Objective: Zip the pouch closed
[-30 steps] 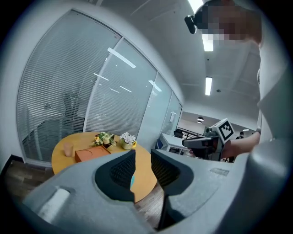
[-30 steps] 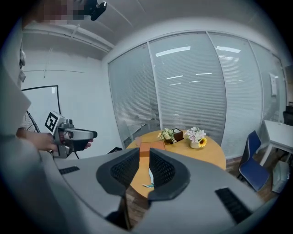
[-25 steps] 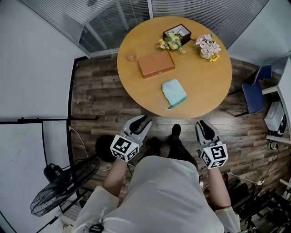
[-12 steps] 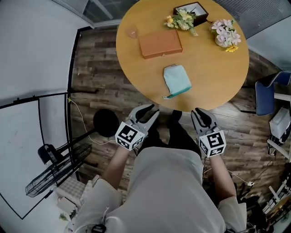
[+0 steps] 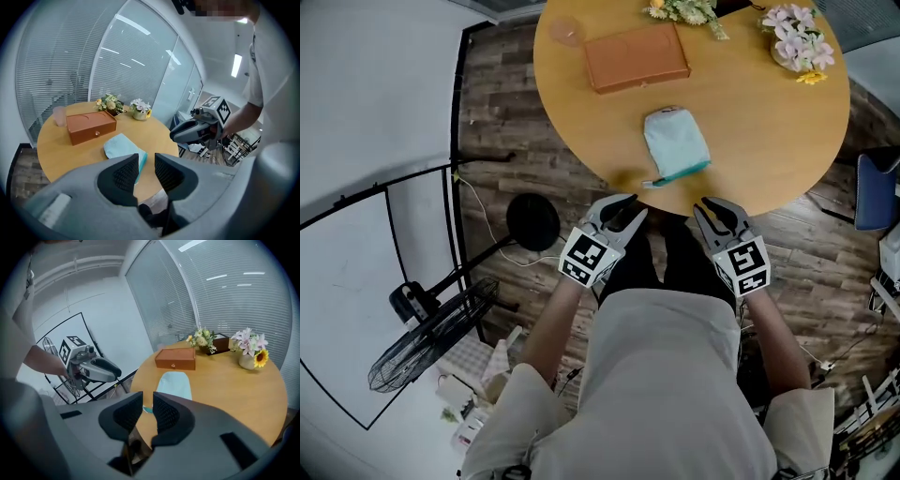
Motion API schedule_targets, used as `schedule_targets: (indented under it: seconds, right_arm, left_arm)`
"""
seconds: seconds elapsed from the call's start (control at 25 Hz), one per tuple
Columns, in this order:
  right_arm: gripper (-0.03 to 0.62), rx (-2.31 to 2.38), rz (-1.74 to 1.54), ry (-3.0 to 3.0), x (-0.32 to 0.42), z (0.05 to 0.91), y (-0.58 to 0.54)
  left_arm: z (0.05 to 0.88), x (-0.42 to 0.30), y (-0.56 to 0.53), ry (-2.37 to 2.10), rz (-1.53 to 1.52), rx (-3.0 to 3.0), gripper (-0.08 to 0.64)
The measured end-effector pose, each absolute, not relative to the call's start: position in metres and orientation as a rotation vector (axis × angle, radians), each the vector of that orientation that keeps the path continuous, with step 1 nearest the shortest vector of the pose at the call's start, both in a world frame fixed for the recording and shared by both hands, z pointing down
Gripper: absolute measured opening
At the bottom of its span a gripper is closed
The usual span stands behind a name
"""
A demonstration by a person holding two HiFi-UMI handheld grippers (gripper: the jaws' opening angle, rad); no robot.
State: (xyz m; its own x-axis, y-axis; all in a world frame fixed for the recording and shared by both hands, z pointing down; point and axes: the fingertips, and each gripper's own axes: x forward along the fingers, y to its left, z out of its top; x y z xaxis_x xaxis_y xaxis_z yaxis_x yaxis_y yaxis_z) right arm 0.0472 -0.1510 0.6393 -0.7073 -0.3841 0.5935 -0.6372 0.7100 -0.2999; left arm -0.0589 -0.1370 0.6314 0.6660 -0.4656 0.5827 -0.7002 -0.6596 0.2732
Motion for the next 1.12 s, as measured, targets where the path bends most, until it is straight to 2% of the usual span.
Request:
schedule_targets:
  seconds: [0.76, 1.12]
  right_arm:
    - [0.067, 0.674, 0.808, -2.310, -0.004, 0.749, -0.145]
    - [0.067, 0.635, 0.785, -2.264, -0.020, 0.775, -0.133]
  left_arm:
    - [0.772, -0.052, -0.139, -0.511, 1.116, 2.393, 0.104]
    - [0.803, -0.052, -0.136, -0.320, 1.285, 2.433, 0.103]
